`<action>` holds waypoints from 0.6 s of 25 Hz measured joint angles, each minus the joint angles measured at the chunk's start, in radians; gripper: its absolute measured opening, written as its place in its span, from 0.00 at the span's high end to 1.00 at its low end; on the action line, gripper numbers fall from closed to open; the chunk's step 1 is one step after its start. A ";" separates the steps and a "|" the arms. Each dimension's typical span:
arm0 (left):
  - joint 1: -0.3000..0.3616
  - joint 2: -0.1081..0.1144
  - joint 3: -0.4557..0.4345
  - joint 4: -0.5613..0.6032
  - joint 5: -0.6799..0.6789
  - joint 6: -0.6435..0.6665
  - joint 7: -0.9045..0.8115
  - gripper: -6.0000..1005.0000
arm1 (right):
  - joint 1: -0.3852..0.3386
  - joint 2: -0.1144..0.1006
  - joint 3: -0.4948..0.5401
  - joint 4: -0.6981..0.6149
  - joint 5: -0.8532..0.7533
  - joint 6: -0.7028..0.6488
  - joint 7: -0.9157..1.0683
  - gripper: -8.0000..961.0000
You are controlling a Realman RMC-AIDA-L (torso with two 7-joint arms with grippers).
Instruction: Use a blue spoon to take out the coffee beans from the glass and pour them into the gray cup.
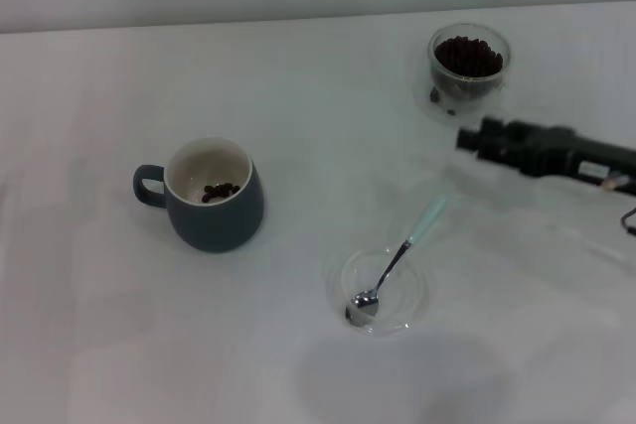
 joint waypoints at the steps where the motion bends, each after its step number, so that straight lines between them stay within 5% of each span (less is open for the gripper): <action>1: 0.000 0.000 0.000 0.000 0.000 0.000 0.000 0.23 | -0.004 0.004 0.044 0.000 0.000 0.003 -0.031 0.28; 6: 0.001 0.000 0.000 0.000 0.000 0.000 -0.001 0.23 | -0.013 0.014 0.276 0.069 0.026 -0.003 -0.256 0.22; 11: -0.002 -0.001 0.000 0.000 -0.030 0.000 -0.001 0.23 | -0.021 0.016 0.500 0.286 0.207 -0.026 -0.719 0.16; 15: -0.002 -0.001 0.000 0.000 -0.043 0.000 -0.002 0.23 | -0.024 0.017 0.572 0.392 0.299 -0.030 -0.990 0.12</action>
